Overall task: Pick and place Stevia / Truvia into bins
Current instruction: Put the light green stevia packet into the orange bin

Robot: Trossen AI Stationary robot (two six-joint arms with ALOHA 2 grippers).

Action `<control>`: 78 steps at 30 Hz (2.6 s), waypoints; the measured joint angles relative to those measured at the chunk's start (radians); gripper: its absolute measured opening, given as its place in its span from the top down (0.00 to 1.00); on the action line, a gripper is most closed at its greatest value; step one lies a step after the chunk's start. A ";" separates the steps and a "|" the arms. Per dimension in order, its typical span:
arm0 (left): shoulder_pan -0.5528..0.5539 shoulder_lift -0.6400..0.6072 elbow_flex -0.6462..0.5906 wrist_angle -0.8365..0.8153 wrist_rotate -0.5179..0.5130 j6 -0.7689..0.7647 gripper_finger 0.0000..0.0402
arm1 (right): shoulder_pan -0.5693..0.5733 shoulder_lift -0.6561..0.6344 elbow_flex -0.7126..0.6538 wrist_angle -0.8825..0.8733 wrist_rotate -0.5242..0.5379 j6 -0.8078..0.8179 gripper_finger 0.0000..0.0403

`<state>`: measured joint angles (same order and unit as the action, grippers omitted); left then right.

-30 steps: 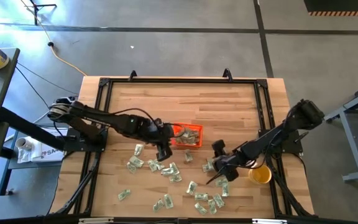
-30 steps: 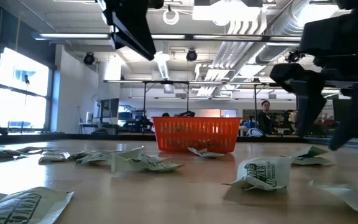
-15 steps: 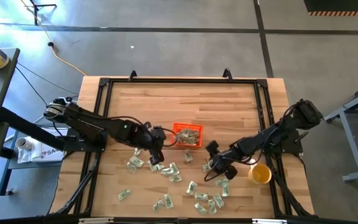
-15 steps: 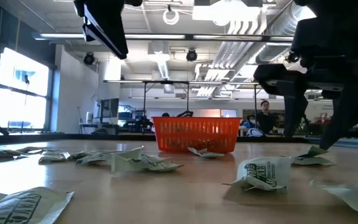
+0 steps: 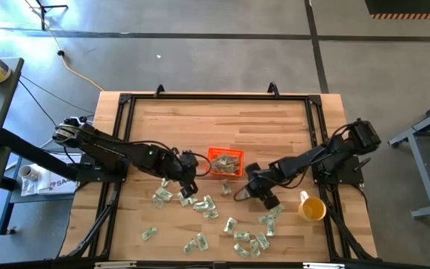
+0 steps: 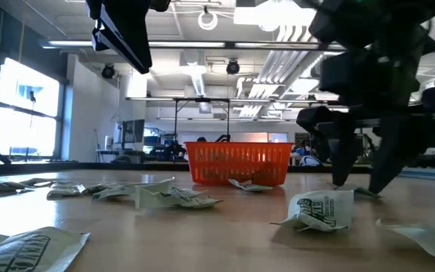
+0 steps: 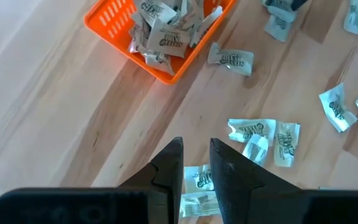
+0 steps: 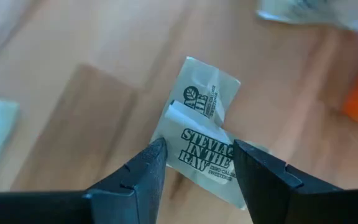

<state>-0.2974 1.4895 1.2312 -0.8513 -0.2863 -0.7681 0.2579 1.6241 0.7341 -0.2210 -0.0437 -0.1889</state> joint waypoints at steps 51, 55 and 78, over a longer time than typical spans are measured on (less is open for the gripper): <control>0.003 0.001 0.000 -0.020 -0.104 0.002 0.72 | -0.380 -0.122 -0.002 0.418 -0.307 0.736 0.56; 0.003 0.001 0.000 -0.041 -0.084 -0.023 0.72 | -0.370 -0.205 0.000 0.271 -0.302 0.629 0.44; 0.003 0.001 0.000 -0.065 -0.098 0.004 0.72 | -0.032 -0.034 -0.002 -0.016 0.014 0.354 0.48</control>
<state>-0.2947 1.4906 1.2312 -0.9165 -0.3847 -0.7644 0.2256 1.5902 0.7319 -0.2371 -0.0297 0.1653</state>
